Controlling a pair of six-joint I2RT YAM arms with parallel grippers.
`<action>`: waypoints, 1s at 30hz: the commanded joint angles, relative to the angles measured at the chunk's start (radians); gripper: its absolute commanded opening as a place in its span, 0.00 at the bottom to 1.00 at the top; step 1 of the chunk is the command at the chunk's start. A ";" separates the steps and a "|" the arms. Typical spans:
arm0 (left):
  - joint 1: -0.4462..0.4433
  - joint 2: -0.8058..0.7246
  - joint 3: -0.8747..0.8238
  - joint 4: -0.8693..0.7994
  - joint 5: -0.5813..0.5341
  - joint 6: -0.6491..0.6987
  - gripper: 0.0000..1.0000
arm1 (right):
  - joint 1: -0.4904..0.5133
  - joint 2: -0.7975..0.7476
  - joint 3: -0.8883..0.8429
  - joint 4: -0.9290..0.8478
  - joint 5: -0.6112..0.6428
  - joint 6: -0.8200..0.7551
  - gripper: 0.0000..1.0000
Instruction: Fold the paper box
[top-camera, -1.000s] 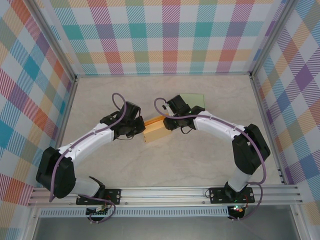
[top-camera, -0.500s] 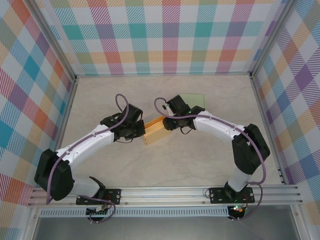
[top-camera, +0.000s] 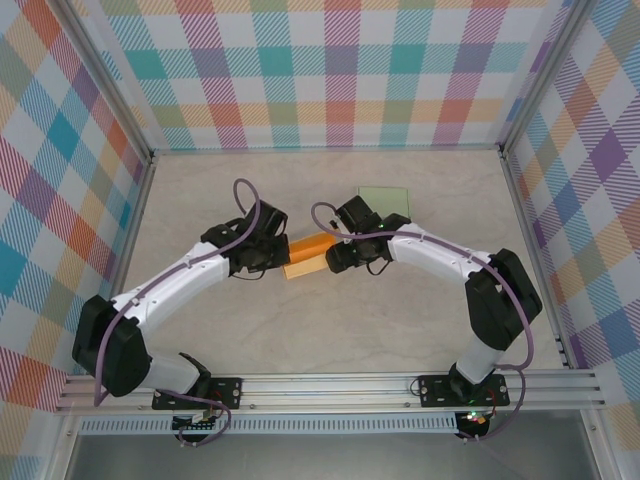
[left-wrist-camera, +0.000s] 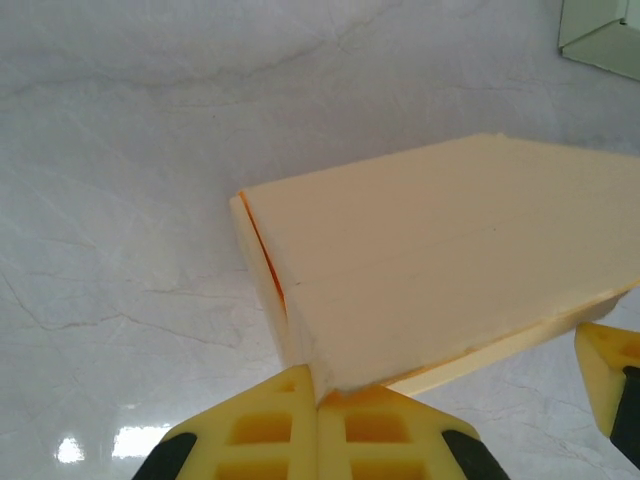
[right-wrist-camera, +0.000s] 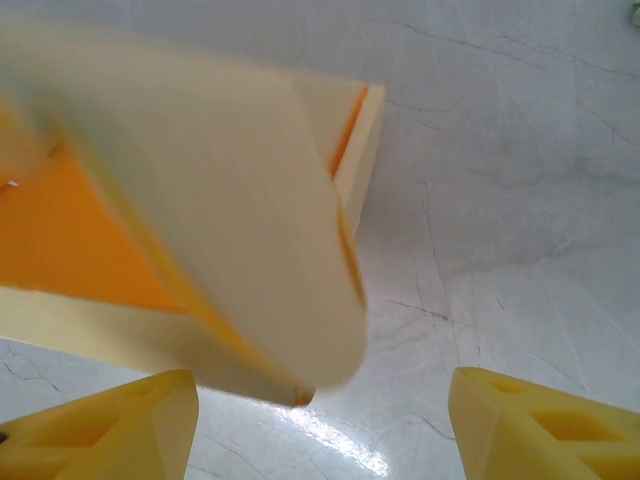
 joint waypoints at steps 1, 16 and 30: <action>0.000 0.050 0.059 -0.045 -0.017 0.062 0.00 | -0.003 -0.034 0.014 -0.029 0.000 0.007 0.68; 0.046 0.144 0.119 -0.060 0.098 0.121 0.11 | -0.027 0.079 0.086 -0.028 0.000 0.025 0.59; 0.072 0.145 0.210 -0.113 -0.003 0.204 0.56 | -0.050 0.103 0.141 -0.034 -0.034 0.023 0.58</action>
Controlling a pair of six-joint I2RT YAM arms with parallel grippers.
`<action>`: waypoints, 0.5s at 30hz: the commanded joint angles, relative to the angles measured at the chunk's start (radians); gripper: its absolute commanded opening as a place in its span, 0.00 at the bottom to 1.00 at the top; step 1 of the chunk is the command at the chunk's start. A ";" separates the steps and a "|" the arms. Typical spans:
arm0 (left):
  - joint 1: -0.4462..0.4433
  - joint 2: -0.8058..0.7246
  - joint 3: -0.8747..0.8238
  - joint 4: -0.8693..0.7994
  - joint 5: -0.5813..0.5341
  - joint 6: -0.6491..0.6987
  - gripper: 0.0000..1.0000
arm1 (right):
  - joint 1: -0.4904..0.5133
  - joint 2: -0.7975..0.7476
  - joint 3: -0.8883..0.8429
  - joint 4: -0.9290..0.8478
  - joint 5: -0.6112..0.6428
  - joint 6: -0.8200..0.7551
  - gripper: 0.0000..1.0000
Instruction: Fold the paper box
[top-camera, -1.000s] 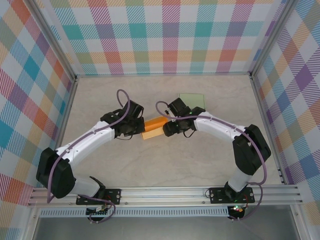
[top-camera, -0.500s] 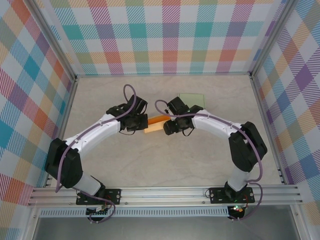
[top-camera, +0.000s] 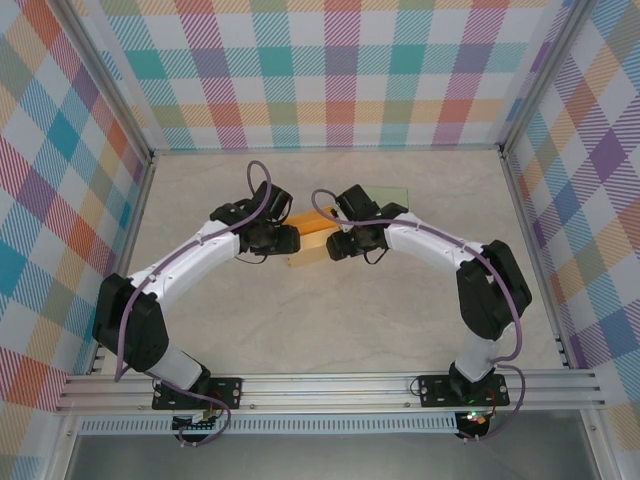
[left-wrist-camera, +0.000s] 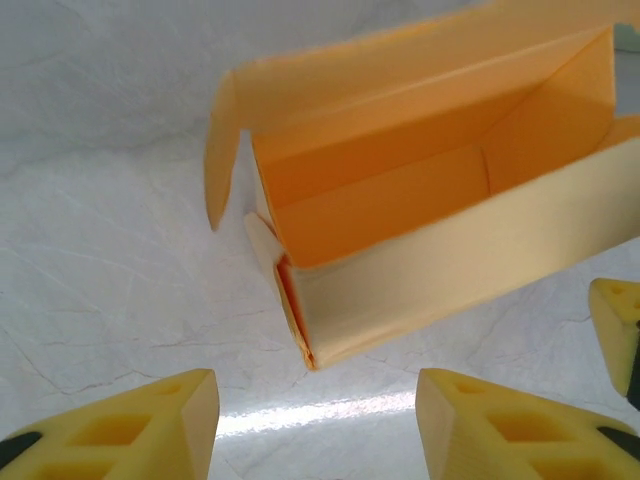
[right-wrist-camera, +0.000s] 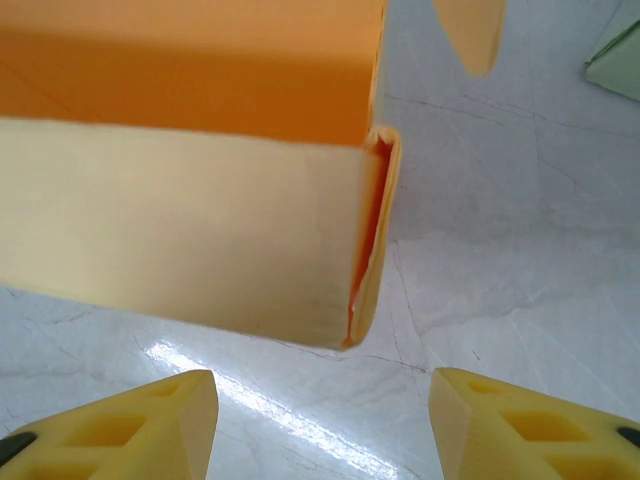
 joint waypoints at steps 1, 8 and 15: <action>0.016 0.010 0.045 -0.040 -0.052 0.047 0.56 | -0.009 0.024 0.043 -0.025 -0.025 0.004 0.58; 0.021 -0.010 0.092 -0.074 -0.131 0.139 0.61 | -0.011 -0.021 0.060 -0.055 -0.032 0.006 0.60; 0.029 -0.020 0.101 -0.020 -0.074 0.459 0.69 | -0.046 -0.078 0.096 -0.082 -0.021 -0.031 0.61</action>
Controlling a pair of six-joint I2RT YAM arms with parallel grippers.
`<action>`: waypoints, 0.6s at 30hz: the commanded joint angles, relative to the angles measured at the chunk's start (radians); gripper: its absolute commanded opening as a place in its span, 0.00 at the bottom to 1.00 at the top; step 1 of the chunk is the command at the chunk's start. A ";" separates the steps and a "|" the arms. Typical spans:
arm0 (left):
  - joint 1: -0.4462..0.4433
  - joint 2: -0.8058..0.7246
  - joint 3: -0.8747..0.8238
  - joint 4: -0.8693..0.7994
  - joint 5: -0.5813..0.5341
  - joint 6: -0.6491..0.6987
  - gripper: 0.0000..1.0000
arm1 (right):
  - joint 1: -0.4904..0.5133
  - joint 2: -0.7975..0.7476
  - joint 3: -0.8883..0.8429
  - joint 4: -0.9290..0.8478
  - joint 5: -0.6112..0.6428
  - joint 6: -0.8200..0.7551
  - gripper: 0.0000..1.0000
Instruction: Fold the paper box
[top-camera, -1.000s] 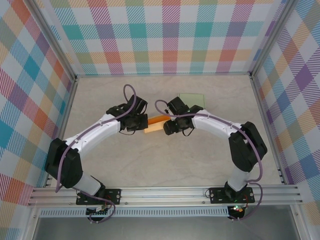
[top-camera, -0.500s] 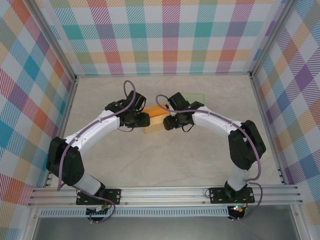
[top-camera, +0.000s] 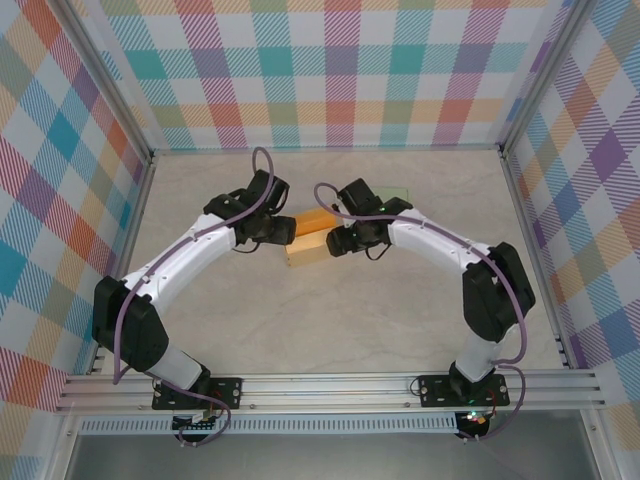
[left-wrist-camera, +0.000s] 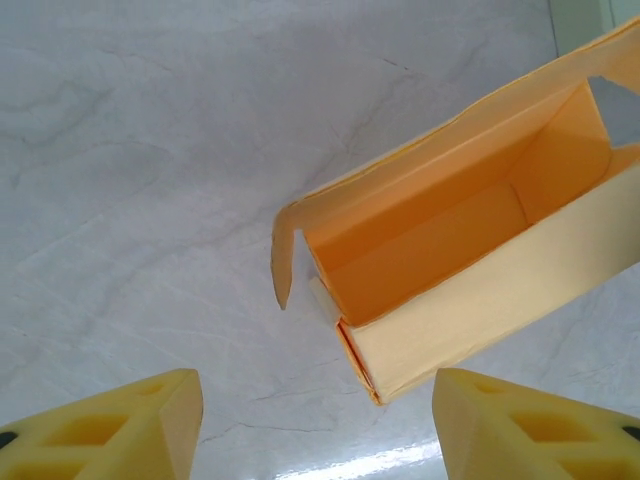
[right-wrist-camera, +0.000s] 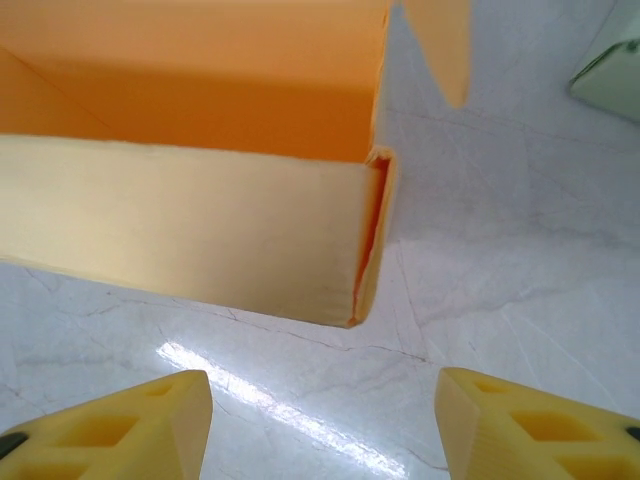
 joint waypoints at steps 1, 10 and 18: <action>0.012 -0.020 0.002 0.041 0.037 0.223 0.79 | -0.037 -0.044 0.056 -0.025 -0.006 -0.030 0.61; 0.012 -0.003 -0.095 0.222 0.075 0.388 1.00 | -0.102 -0.002 0.141 -0.001 -0.160 -0.080 0.61; 0.012 0.060 -0.090 0.225 0.002 0.384 1.00 | -0.113 0.108 0.267 -0.032 -0.174 -0.190 0.58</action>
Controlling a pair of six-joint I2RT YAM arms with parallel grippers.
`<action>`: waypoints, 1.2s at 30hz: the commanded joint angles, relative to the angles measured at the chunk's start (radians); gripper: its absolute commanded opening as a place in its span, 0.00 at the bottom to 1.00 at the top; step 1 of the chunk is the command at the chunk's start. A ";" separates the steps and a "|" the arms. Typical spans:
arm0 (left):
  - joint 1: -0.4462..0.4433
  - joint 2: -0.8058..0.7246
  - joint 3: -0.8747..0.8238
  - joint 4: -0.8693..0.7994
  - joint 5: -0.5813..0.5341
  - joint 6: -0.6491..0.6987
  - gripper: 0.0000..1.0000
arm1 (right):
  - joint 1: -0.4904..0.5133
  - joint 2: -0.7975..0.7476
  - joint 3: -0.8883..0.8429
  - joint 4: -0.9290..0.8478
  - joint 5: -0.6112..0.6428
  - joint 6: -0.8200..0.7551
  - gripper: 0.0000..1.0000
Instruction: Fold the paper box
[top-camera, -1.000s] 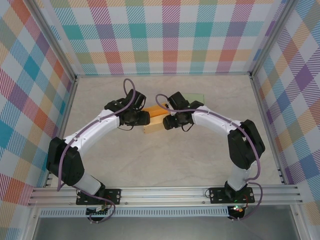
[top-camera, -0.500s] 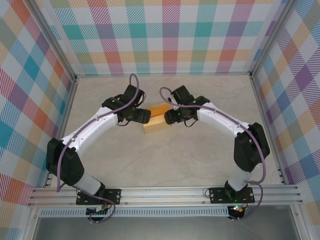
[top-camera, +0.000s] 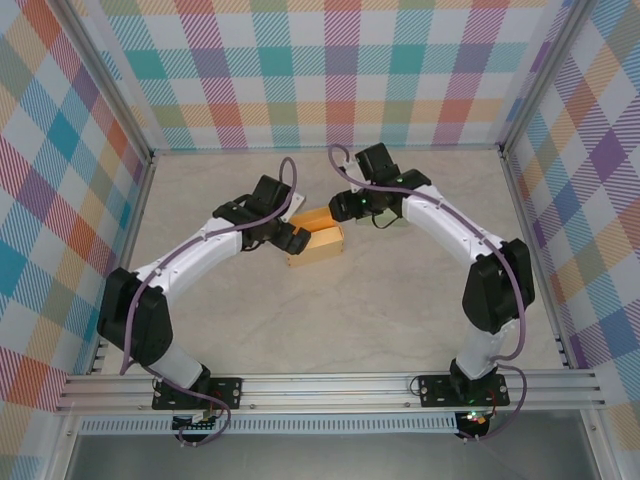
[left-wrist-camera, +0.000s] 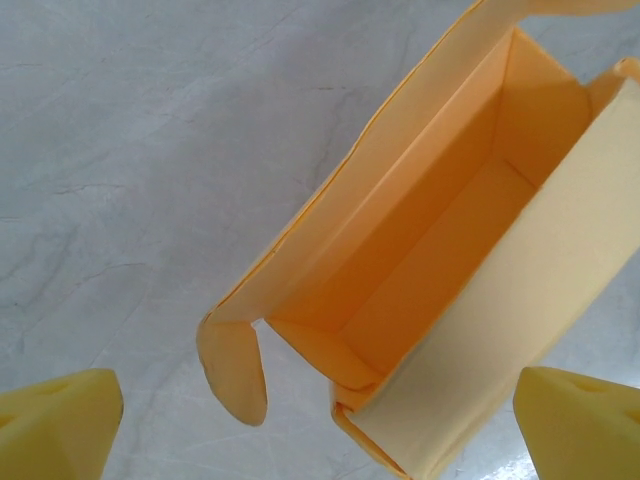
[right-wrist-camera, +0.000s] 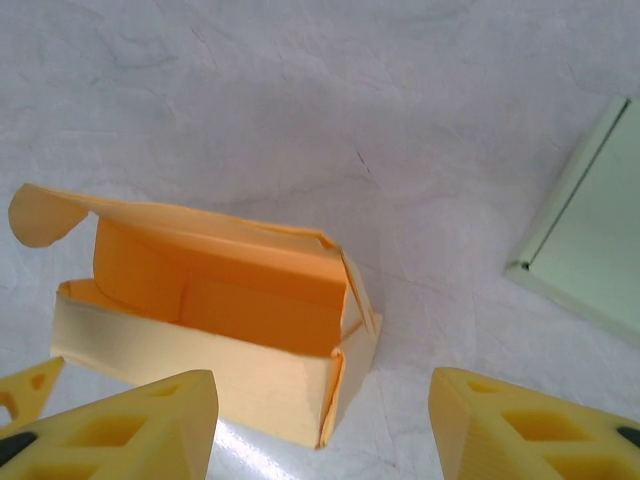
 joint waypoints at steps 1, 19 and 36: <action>0.012 0.023 0.002 0.018 -0.032 0.019 1.00 | -0.003 0.063 0.057 -0.031 -0.034 -0.085 0.58; -0.001 0.122 0.012 0.007 -0.125 -0.068 0.93 | -0.016 0.252 0.225 -0.071 -0.031 -0.161 0.42; -0.033 0.109 -0.005 0.004 -0.164 -0.068 0.91 | -0.022 0.265 0.215 -0.035 0.027 -0.166 0.27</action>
